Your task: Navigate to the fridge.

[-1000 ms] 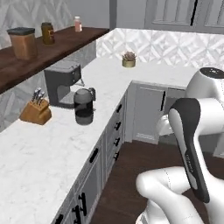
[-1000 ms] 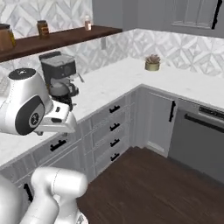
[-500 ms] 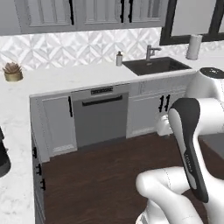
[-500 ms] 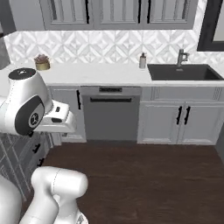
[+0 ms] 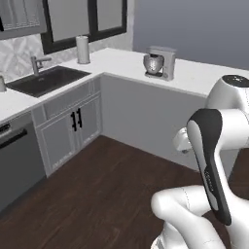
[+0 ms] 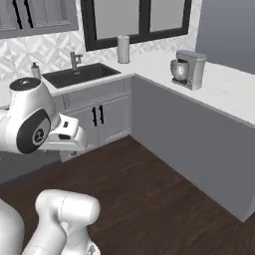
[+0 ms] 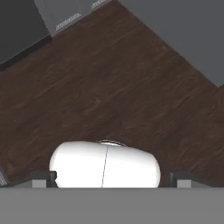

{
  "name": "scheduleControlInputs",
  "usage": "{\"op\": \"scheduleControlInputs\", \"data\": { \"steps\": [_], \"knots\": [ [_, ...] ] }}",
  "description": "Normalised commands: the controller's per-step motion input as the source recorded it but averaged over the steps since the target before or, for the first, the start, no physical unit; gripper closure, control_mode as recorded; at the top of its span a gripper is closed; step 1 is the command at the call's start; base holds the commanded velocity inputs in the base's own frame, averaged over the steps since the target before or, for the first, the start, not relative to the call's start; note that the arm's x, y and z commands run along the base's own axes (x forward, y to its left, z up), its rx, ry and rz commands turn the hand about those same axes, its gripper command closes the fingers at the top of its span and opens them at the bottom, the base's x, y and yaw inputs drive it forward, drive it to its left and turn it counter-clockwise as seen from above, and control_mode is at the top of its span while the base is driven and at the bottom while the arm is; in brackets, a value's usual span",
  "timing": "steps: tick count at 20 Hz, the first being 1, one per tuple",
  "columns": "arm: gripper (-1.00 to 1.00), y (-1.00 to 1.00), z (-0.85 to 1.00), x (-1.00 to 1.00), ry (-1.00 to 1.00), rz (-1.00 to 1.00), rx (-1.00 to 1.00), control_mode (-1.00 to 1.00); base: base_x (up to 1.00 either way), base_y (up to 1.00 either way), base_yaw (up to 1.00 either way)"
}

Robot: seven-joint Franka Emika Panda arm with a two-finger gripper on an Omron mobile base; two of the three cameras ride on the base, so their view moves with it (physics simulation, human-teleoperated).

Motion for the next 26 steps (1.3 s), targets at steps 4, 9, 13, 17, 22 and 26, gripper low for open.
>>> {"op": "scheduleControlInputs", "data": {
  "steps": [4, 9, 13, 17, 22, 26],
  "knots": [
    [-1.00, 0.00, 0.00, 0.00, 0.00, 0.00, 0.00, 1.00, -0.02, 0.00, -1.00],
    [-1.00, 0.00, 0.00, 0.00, 0.00, 0.00, 0.00, 1.00, -0.05, 0.00, -1.00],
    [-1.00, 0.00, 0.00, 0.00, 0.00, 0.00, 0.00, 1.00, -0.02, 0.00, -1.00],
    [-1.00, 0.00, 0.00, 0.00, 0.00, 0.00, 0.00, 1.00, 0.00, 0.00, -1.00],
    [-1.00, 0.00, 0.00, 0.00, 0.00, 0.00, 0.00, 1.00, 0.18, 0.01, -0.87],
    [-1.00, 0.00, 0.00, 0.00, 0.00, 0.00, 0.00, 1.00, 1.00, -0.34, -0.34]
  ]
}}
